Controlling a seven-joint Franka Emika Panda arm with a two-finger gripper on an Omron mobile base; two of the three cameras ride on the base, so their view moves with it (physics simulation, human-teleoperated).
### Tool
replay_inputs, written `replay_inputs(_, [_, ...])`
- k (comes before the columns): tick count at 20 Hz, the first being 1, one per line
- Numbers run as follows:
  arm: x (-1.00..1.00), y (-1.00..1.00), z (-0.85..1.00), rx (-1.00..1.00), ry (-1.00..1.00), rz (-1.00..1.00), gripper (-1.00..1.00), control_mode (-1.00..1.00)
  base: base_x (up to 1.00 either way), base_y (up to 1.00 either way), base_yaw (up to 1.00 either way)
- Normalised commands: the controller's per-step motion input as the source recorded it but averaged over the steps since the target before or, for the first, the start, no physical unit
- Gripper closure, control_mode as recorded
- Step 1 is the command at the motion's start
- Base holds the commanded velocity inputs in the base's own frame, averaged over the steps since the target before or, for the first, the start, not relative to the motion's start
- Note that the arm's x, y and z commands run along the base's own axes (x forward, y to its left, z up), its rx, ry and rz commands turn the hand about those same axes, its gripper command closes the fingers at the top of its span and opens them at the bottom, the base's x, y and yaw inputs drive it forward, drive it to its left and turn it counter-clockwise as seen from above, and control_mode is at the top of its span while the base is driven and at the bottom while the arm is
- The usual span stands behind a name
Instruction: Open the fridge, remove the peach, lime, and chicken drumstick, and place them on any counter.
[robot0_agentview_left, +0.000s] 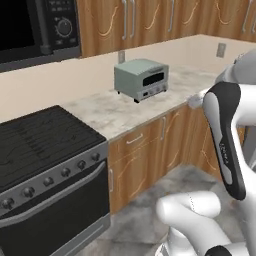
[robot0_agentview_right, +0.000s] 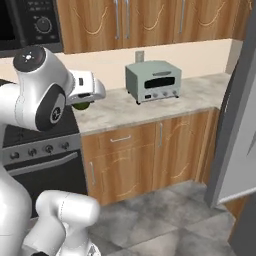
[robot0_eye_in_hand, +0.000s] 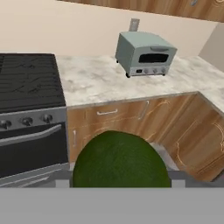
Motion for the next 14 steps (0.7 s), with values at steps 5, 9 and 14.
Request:
replay_inputs(5, [0.00, 0.00, 0.00, 0.00, 0.00, 0.00, 1.00, 1.00, 0.78, -0.21, 0.12])
replay_inputs(9, [0.00, 0.00, 0.00, 0.00, 0.00, 0.00, 1.00, 1.00, 1.00, 0.00, 0.14])
replay_inputs(14, [0.00, 0.00, 0.00, 0.00, 0.00, 0.00, 1.00, 1.00, 1.00, -0.04, 0.11])
